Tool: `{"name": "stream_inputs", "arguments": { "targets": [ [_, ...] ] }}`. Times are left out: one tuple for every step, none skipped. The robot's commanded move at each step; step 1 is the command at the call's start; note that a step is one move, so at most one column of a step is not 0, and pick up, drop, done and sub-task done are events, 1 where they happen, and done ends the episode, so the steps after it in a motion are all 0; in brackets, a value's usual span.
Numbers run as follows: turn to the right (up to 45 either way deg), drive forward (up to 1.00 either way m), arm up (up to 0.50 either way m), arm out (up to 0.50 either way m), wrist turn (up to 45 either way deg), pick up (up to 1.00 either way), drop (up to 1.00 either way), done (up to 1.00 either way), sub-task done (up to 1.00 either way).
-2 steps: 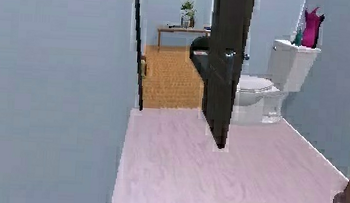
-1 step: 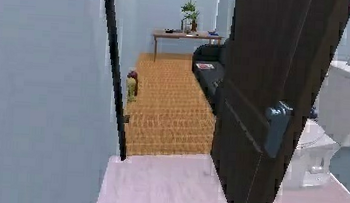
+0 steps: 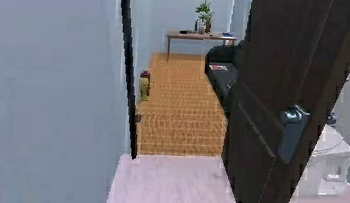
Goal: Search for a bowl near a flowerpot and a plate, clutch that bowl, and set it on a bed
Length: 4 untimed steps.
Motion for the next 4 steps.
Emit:
{"name": "stream_inputs", "arguments": {
  "targets": [
    [0.0,1.0,0.0,0.0,0.0,0.0,0.0,0.0,0.0],
    [0.0,1.0,0.0,0.0,0.0,0.0,0.0,0.0,0.0],
    [0.0,0.75,0.0,0.0,0.0,0.0,0.0,0.0,0.0],
    [0.0,1.0,0.0,0.0,0.0,0.0,0.0,0.0,0.0]
  ]
}}
